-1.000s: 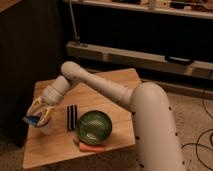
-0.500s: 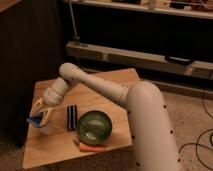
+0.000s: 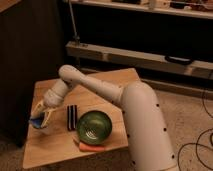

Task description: Place the white sponge in the ceramic cup

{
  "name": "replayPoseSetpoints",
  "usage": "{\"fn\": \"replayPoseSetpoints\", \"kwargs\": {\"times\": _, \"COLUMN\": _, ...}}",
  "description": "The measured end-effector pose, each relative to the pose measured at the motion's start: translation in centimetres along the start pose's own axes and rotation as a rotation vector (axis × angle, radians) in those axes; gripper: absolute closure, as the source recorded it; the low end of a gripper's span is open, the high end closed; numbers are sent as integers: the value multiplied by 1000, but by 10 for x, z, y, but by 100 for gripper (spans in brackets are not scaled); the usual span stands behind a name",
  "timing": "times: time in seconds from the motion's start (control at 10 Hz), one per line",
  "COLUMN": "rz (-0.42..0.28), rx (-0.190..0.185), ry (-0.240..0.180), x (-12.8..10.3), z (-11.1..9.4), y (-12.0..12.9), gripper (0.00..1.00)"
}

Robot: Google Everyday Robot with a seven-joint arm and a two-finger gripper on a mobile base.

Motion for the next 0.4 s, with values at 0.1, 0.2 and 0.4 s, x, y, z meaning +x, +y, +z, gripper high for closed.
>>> {"fn": "replayPoseSetpoints", "kwargs": {"times": 0.1, "rz": 2, "rx": 0, "ry": 0, "x": 1, "z": -1, "y": 0, "gripper": 20}}
{"fn": "replayPoseSetpoints", "kwargs": {"times": 0.2, "rz": 6, "rx": -1, "ry": 1, "x": 3, "z": -1, "y": 1, "gripper": 20}}
{"fn": "replayPoseSetpoints", "kwargs": {"times": 0.4, "rz": 13, "rx": -8, "ry": 13, "x": 4, "z": -2, "y": 3, "gripper": 20}}
